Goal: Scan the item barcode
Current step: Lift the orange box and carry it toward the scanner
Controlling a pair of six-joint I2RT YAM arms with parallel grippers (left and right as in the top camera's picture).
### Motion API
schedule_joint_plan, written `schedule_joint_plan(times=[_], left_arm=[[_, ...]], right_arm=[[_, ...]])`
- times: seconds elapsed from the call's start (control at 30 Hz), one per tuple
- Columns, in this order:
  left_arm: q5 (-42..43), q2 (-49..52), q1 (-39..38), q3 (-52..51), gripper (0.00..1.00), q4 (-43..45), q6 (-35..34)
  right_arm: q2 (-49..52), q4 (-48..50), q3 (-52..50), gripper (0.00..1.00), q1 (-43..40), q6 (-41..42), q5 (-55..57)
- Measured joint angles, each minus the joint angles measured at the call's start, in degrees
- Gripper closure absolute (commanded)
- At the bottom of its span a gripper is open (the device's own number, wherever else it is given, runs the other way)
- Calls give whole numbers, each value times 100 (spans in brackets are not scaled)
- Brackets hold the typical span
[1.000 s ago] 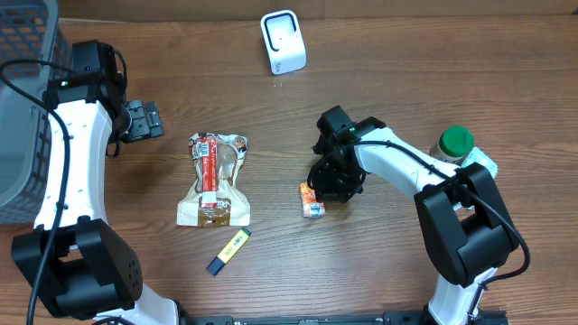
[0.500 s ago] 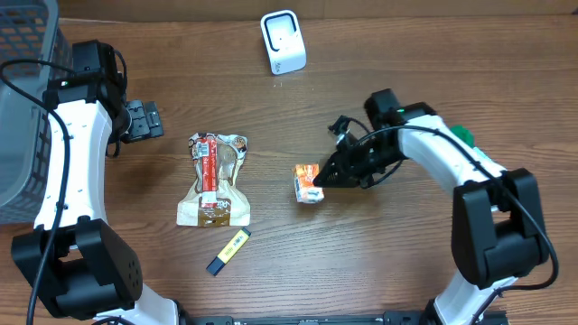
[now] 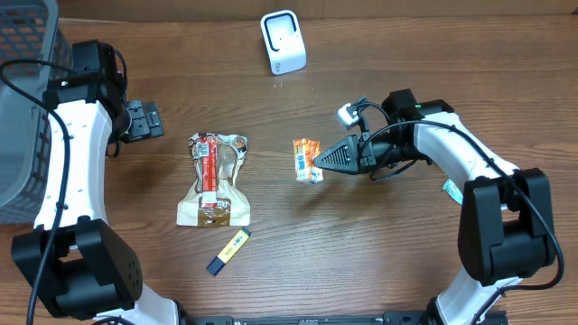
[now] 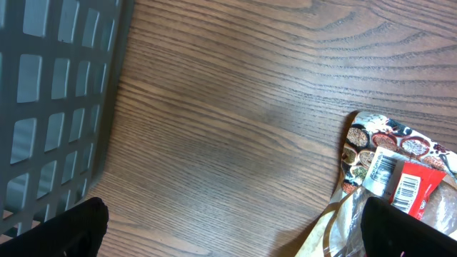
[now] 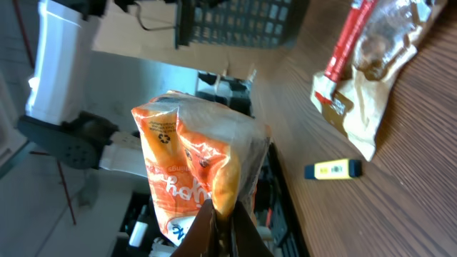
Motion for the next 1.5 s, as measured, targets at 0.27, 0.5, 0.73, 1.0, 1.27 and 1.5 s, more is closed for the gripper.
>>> schedule_joint_plan(times=[0.27, 0.5, 0.73, 1.0, 1.27, 1.5], left_arm=[[0, 0, 0, 0, 0, 0, 0], [0, 0, 0, 0, 0, 4, 0], [0, 0, 0, 0, 0, 0, -2], [0, 0, 0, 0, 0, 0, 0], [0, 0, 0, 0, 0, 0, 0], [2, 0, 0, 0, 0, 0, 0]], right_arm=[[0, -649, 0, 96, -236, -199, -177], [0, -2238, 0, 96, -756, -1274, -173], [-20, -3314, 4, 96, -848, -2549, 140], [-22, -3309, 4, 96, -601, -2940, 334], [-22, -3307, 4, 96, -527, -3117, 369], [-37, -2236, -4, 96, -527, -3344, 568]])
